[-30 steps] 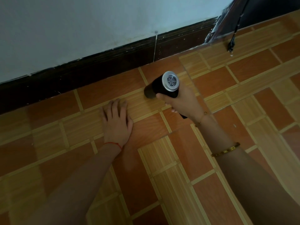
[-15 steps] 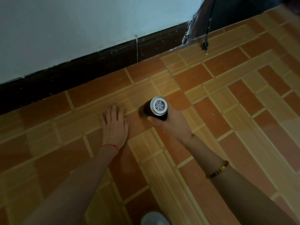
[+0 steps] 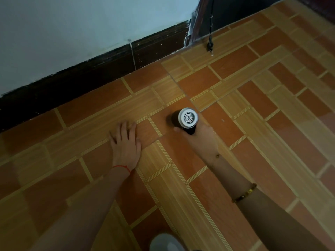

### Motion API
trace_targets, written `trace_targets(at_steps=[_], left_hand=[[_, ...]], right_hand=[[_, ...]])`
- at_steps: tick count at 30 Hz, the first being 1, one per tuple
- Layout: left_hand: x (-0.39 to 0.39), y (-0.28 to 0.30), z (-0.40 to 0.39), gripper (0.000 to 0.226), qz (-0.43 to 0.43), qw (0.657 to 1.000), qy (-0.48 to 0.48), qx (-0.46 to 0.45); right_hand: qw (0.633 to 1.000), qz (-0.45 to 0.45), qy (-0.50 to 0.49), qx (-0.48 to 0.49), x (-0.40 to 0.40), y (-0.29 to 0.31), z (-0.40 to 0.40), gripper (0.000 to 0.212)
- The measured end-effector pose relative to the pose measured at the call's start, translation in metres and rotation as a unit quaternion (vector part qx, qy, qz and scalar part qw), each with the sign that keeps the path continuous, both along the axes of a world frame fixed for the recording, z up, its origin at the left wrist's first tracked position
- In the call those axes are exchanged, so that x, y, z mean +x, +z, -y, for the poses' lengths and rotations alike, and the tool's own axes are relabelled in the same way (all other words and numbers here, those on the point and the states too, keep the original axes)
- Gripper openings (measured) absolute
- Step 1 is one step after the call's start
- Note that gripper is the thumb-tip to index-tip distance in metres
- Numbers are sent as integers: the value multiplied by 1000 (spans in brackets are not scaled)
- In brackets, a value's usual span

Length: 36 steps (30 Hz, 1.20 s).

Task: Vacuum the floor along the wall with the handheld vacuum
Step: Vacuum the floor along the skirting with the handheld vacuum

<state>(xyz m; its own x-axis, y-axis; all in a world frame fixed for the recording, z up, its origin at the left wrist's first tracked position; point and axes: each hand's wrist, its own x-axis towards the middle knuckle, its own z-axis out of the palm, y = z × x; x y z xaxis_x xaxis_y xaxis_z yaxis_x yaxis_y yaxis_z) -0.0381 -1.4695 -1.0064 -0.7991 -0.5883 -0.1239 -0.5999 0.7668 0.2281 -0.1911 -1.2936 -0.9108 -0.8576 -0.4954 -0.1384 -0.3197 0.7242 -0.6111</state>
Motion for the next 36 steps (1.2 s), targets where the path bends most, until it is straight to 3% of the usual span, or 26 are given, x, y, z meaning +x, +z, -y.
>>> trace_targets(at_steps=[5, 16, 24, 36], left_hand=[[-2, -2, -2, 65, -3, 1000, 3, -5], [2, -6, -1, 65, -10, 1000, -11, -12], [5, -8, 0, 64, -30, 999, -10, -16], [6, -8, 0, 64, -50, 999, -3, -15]], right_hand=[[998, 40, 57, 1, 7, 0, 1, 75], [992, -21, -121, 14, -16, 13, -24, 67], [998, 19, -55, 26, -6, 8, -26, 73], [969, -37, -241, 28, -44, 10, -54, 71]])
